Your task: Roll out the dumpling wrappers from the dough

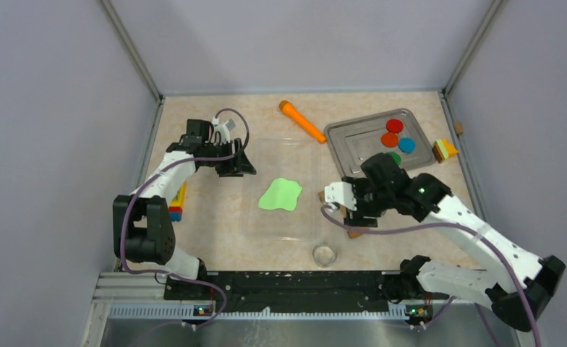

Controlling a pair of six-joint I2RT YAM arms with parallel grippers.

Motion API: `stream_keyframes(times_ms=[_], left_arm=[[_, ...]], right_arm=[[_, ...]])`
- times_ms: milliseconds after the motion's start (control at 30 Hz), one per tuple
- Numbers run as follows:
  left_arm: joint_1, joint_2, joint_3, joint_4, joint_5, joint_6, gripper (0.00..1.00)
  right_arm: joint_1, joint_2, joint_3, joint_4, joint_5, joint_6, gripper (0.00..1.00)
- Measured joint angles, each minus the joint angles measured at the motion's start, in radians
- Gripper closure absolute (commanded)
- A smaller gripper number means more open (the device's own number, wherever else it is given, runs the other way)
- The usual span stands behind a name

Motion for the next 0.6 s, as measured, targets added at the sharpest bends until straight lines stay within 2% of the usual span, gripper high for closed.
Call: stream_keyframes(times_ms=[133, 233, 467, 600], left_arm=[[0.0, 0.0, 0.001, -0.001, -0.001, 0.0, 0.41], [0.0, 0.0, 0.004, -0.003, -0.001, 0.0, 0.41], [0.004, -0.015, 0.004, -0.011, -0.01, 0.0, 0.41], [0.017, -0.02, 0.004, -0.011, -0.023, 0.002, 0.41]], right_arm=[[0.001, 0.216, 0.092, 0.027, -0.077, 0.216, 0.39], [0.002, 0.34, 0.074, 0.104, -0.137, 0.351, 0.48], [0.015, 0.368, 0.027, 0.141, -0.193, 0.509, 0.52], [0.09, 0.393, -0.021, 0.194, -0.166, 0.55, 0.5]])
